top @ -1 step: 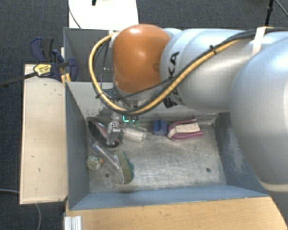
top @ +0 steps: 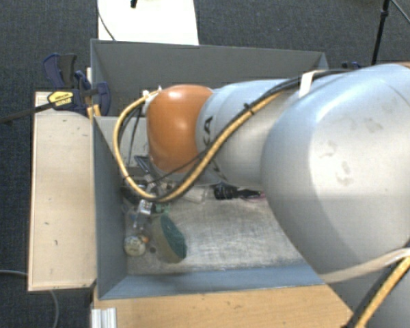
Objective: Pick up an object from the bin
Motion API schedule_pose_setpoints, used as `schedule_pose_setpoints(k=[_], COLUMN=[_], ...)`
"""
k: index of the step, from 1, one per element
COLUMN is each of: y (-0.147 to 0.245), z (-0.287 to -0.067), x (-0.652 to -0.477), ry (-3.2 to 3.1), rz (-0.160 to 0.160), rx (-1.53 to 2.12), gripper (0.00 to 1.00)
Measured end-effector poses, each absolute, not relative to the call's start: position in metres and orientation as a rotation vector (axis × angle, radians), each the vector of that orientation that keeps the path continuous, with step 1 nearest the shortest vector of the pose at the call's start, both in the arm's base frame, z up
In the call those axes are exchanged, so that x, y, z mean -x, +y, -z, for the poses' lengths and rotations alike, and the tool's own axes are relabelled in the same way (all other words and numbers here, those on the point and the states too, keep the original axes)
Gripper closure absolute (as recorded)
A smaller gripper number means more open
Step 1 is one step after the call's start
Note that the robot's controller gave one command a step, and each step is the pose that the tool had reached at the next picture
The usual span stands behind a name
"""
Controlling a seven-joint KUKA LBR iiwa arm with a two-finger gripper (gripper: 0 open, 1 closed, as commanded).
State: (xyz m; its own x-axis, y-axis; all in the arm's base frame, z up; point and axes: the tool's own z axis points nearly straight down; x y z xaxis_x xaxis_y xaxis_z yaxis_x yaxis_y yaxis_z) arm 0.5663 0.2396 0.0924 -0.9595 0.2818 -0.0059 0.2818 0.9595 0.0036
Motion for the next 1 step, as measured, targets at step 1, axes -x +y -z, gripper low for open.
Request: schedule_pose_setpoints(k=[1], y=[0.2416], z=[-0.0925], x=[-0.5668], ry=[3.101], rz=[-0.012], rx=[-0.453], gripper=[1.0])
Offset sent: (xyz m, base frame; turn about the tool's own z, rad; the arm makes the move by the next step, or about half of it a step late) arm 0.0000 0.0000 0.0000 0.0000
